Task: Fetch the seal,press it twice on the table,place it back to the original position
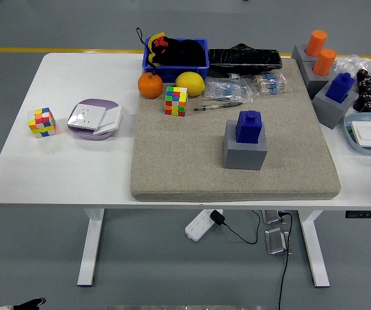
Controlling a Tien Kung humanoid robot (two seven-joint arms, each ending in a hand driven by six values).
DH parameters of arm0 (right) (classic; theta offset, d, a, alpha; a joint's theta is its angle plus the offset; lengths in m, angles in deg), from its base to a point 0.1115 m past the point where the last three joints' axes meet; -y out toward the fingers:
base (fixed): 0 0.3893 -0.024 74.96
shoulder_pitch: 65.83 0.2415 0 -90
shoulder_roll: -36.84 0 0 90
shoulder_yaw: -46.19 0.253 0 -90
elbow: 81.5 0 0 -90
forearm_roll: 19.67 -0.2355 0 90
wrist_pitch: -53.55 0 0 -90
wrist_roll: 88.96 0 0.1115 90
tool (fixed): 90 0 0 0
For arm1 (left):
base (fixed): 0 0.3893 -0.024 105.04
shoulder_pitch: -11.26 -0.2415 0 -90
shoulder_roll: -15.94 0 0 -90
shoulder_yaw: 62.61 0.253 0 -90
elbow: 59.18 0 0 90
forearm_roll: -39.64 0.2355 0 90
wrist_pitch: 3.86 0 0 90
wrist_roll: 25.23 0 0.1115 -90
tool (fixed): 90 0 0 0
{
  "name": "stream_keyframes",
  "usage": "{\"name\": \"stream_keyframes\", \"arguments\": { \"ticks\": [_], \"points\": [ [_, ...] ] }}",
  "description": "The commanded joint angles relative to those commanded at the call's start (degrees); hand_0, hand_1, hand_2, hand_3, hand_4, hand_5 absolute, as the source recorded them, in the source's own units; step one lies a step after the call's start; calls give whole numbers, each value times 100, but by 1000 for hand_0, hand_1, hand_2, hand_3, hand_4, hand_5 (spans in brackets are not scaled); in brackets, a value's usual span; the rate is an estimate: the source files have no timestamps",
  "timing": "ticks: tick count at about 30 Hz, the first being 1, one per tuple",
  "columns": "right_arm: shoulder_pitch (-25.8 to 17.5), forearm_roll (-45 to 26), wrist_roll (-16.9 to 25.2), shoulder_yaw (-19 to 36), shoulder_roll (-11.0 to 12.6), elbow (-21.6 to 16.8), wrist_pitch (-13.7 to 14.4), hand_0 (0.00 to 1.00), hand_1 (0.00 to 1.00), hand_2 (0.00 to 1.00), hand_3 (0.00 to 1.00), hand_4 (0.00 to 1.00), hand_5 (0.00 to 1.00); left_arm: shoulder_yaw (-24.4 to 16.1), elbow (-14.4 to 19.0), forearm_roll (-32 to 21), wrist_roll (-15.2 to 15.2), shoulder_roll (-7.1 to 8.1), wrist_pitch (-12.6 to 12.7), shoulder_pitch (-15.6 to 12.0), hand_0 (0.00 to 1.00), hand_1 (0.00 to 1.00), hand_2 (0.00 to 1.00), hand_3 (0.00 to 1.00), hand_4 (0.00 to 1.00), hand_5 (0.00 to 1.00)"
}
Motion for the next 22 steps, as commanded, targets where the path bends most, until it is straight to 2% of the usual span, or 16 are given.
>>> {"name": "stream_keyframes", "arguments": {
  "ticks": [22],
  "points": [
    [0,-1,-24,7,17,-4,10,955,912,878,864,971,379,51,-6,-107,24,-13,-2,3,814,786,764,799,678,411]
  ]
}}
